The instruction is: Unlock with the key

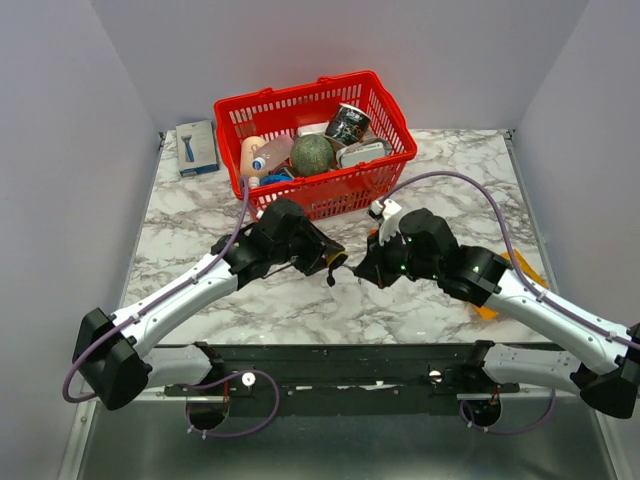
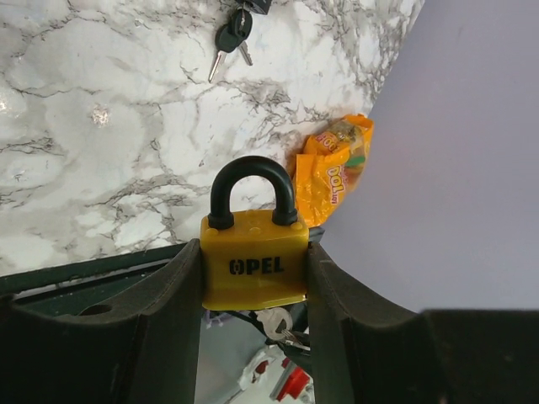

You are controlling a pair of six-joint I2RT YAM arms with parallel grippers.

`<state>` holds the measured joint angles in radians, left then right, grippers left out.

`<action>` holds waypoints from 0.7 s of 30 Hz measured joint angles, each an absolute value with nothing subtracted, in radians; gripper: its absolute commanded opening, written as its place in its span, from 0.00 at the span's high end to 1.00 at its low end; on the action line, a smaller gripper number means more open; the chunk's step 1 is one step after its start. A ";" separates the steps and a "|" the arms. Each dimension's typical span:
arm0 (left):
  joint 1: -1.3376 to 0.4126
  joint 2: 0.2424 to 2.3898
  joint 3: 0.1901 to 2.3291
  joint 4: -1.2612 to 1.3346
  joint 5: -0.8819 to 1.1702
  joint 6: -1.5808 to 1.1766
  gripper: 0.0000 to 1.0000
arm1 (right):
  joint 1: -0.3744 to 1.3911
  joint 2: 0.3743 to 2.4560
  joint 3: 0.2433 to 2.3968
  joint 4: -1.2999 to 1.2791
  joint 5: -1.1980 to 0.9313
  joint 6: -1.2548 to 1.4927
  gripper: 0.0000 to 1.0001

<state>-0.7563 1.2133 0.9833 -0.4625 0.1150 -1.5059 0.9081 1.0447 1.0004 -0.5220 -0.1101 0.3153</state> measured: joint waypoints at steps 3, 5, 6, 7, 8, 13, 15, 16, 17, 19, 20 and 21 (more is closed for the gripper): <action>-0.757 1.196 0.973 -0.456 0.095 -1.531 1.00 | 0.908 1.091 1.049 -0.525 -0.109 0.341 0.99; -0.757 1.186 0.972 -0.453 0.081 -1.545 1.00 | 0.908 1.115 1.073 -0.525 -0.109 0.358 0.99; -0.757 1.182 0.972 -0.450 0.076 -1.551 1.00 | 0.908 1.122 1.079 -0.525 -0.109 0.367 0.99; -0.757 1.177 0.972 -0.448 0.071 -1.559 1.00 | 0.908 1.130 1.084 -0.525 -0.108 0.374 0.99; -0.757 1.174 0.972 -0.447 0.065 -1.565 1.00 | 0.908 1.137 1.087 -0.525 -0.108 0.380 0.99; -0.762 1.167 0.968 -0.430 0.053 -1.591 1.00 | 0.902 1.168 1.092 -0.527 -0.105 0.408 0.99; -0.762 1.167 0.965 -0.427 0.052 -1.600 1.00 | 0.894 1.176 1.093 -0.530 -0.106 0.419 0.99; -0.763 1.166 0.964 -0.426 0.052 -1.603 1.00 | 0.889 1.178 1.093 -0.533 -0.106 0.425 0.99; -0.764 1.165 0.961 -0.424 0.052 -1.606 1.00 | 0.883 1.178 1.093 -0.535 -0.106 0.430 0.99; -0.764 1.164 0.954 -0.416 0.047 -1.612 1.00 | 0.871 1.178 1.093 -0.538 -0.111 0.446 0.99; -0.764 1.164 0.950 -0.413 0.043 -1.615 1.00 | 0.868 1.178 1.093 -0.540 -0.113 0.449 0.99; -0.764 1.164 0.949 -0.413 0.041 -1.617 1.00 | 0.864 1.178 1.093 -0.542 -0.113 0.453 0.99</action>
